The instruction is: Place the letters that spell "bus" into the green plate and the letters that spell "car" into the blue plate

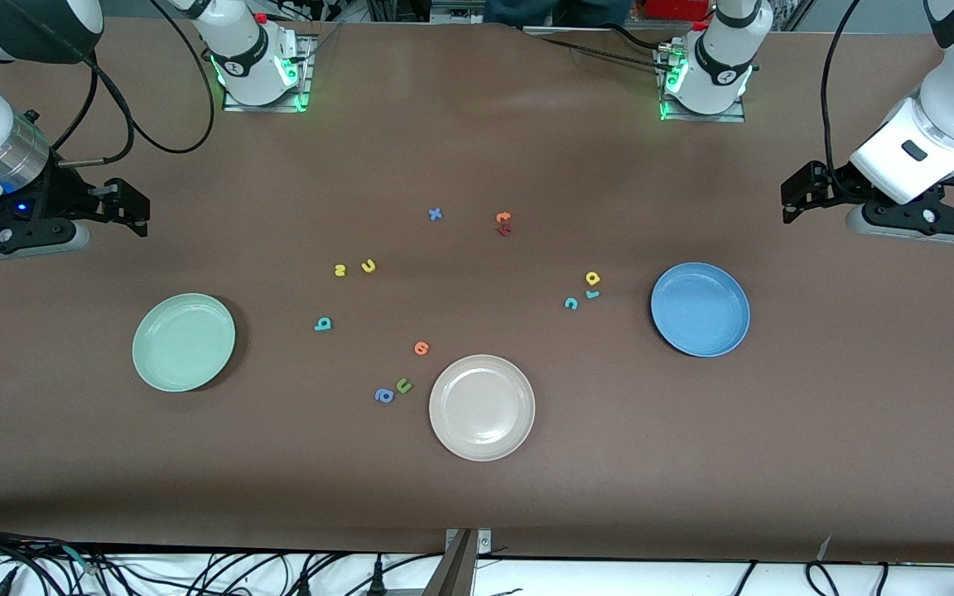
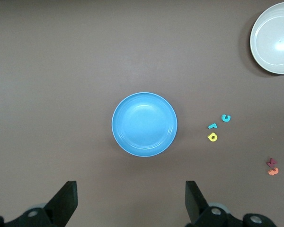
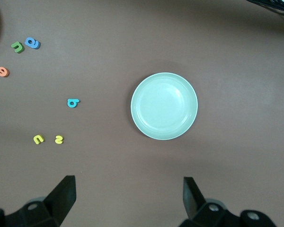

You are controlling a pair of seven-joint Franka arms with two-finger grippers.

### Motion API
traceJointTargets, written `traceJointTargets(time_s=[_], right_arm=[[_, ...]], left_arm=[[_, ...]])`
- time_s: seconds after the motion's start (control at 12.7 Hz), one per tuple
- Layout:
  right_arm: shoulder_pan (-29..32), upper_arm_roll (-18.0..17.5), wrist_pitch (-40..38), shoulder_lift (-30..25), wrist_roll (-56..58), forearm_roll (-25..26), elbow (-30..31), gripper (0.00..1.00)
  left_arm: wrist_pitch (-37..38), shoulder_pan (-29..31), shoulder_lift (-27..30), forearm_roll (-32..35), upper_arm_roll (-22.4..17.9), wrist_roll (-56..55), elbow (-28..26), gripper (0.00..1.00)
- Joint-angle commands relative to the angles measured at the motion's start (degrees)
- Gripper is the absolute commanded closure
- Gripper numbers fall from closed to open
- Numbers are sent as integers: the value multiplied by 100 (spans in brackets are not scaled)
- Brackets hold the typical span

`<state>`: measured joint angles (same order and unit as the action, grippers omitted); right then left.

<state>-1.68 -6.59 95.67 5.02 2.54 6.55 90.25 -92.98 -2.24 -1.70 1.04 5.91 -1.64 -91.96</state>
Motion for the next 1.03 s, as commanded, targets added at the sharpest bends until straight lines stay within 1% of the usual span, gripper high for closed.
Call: traceJointTargets(time_s=[0.0,0.95], right_arm=[[1,0,-57,-10,80,-110,-16,0],[-52,-9,-75,25,71,-40,10,0]], left_arm=[[149,-30,-85,169,7,-30,196,0],[149,-30,-85,169,-2,-38,196,0]])
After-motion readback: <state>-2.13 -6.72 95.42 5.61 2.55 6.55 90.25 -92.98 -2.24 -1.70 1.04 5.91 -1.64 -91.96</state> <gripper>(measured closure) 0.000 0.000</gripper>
